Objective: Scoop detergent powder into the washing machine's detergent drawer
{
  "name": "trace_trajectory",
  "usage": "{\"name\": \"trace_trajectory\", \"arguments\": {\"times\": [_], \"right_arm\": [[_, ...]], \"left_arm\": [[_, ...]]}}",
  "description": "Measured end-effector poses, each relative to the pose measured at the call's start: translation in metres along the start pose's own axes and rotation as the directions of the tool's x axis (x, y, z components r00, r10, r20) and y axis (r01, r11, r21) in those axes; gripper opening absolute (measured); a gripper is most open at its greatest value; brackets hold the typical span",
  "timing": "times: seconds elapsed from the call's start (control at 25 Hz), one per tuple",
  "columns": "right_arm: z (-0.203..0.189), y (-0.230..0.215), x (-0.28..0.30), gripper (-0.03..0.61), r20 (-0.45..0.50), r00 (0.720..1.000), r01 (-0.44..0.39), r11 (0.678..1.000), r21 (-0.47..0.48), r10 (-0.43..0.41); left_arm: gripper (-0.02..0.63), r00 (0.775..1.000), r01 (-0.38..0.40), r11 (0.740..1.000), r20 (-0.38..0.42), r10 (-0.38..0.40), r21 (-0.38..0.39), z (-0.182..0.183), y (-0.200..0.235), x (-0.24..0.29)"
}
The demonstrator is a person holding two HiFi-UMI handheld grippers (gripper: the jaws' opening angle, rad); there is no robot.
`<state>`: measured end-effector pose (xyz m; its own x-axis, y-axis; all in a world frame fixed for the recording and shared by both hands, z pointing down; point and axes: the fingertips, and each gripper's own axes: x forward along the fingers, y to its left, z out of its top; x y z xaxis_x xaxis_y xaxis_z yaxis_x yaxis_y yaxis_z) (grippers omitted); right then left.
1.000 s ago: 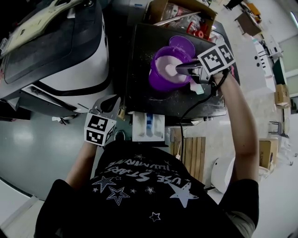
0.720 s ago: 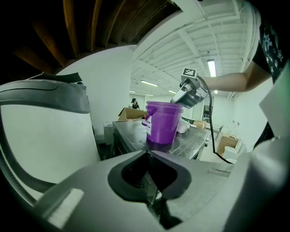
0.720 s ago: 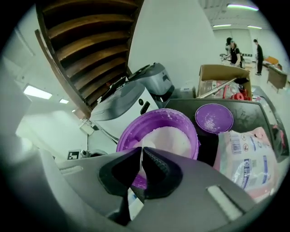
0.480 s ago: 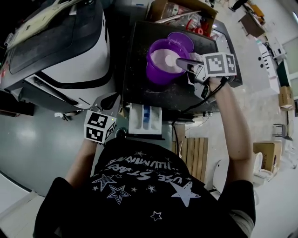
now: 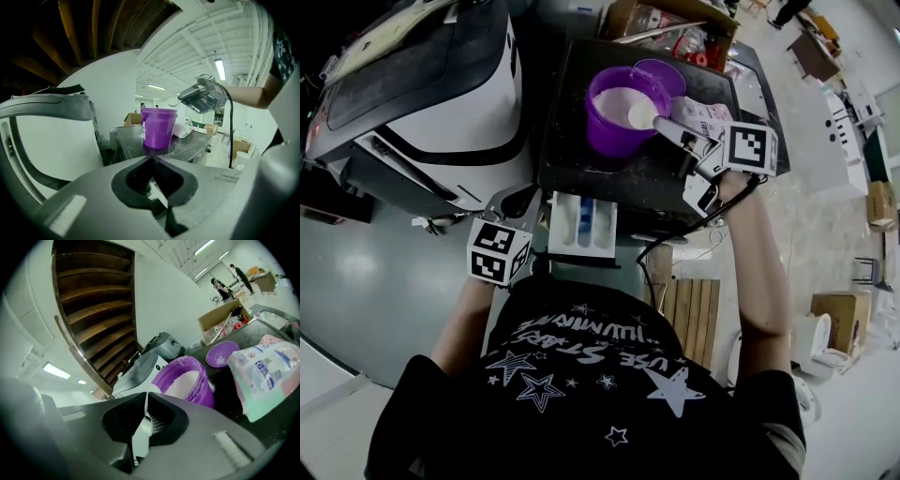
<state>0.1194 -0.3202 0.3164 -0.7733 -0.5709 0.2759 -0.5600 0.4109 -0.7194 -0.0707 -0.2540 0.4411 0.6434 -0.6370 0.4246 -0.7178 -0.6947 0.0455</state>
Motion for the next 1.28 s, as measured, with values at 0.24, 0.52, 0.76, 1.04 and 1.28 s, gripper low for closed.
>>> {"name": "trace_trajectory", "arguments": {"times": [0.24, 0.52, 0.76, 1.04, 1.28], "right_arm": [[-0.039, 0.011, -0.012, 0.037, 0.001, 0.997, -0.073, 0.995, 0.062, 0.073], [-0.097, 0.016, -0.016, 0.037, -0.03, 0.988, -0.146, 0.982, 0.118, 0.151], [-0.154, -0.015, -0.024, 0.037, -0.108, 0.993, -0.027, 0.993, 0.113, 0.039], [-0.203, -0.033, -0.019, 0.037, -0.164, 0.986, 0.031, 0.998, 0.048, -0.023], [-0.232, -0.048, -0.013, 0.037, -0.208, 0.968, 0.108, 0.979, -0.171, -0.143]], "left_arm": [[0.001, 1.0, -0.028, 1.0, -0.008, 0.028, -0.004, -0.008, -0.014, -0.006], [0.001, 0.998, -0.06, 0.998, -0.019, 0.059, -0.007, -0.018, -0.032, -0.012], [0.001, 0.996, -0.079, 0.997, -0.042, 0.079, -0.011, -0.034, -0.049, -0.021], [0.001, 0.994, -0.086, 0.996, -0.063, 0.085, -0.015, -0.05, -0.068, -0.033], [0.001, 0.993, -0.094, 0.995, -0.073, 0.093, -0.014, -0.059, -0.077, -0.044]]}}
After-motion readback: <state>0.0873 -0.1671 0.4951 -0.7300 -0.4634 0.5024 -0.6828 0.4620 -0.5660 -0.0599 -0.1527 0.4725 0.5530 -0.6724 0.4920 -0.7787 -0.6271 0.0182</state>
